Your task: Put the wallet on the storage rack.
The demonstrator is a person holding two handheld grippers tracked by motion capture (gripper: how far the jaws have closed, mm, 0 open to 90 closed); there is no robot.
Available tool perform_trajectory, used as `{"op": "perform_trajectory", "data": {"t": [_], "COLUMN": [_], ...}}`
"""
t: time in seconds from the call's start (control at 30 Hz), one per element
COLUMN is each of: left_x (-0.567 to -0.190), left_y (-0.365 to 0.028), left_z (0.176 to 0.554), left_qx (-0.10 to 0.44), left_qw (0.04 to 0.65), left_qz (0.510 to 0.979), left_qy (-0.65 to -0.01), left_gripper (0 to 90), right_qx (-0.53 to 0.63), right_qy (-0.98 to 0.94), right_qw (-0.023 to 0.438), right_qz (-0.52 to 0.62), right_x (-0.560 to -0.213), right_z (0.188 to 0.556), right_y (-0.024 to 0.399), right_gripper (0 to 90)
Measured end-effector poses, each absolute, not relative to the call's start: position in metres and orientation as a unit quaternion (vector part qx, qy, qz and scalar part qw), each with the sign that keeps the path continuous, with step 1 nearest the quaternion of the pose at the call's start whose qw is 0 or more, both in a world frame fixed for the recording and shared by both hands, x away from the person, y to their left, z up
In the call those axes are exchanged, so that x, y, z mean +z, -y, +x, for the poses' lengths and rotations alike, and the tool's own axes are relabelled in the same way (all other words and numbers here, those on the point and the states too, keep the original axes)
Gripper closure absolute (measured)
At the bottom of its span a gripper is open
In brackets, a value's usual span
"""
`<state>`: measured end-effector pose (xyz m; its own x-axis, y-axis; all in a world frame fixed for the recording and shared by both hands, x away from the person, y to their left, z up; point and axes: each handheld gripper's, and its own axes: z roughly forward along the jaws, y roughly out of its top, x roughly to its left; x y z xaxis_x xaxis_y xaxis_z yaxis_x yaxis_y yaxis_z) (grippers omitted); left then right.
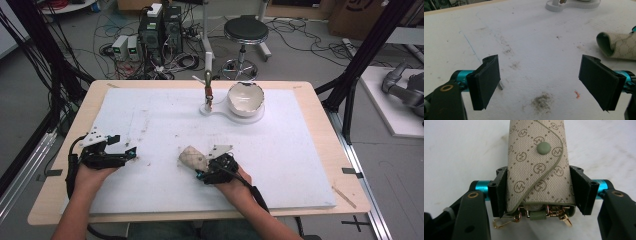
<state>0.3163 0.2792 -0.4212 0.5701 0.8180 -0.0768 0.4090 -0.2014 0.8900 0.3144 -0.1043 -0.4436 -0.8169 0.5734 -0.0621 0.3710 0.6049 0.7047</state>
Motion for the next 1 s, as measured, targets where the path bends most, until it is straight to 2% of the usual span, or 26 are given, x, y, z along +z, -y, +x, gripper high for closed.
{"op": "perform_trajectory", "data": {"t": [0.6, 1.0], "left_x": [-0.422, -0.419], "left_y": [-0.272, -0.269], "left_z": [0.324, 0.326], "left_qx": [0.207, 0.201], "left_qw": [0.485, 0.506], "left_qz": [0.747, 0.736], "left_qy": [-0.406, -0.402], "left_gripper": [17.3, 17.4], "right_qx": [0.422, 0.42], "right_qy": [-0.811, -0.793], "right_qw": [0.199, 0.218], "right_qz": [0.354, 0.384], "right_x": [-0.374, -0.353], "right_z": [0.361, 0.395], "right_y": [0.193, 0.227], "right_gripper": [37.9, 37.9]}}
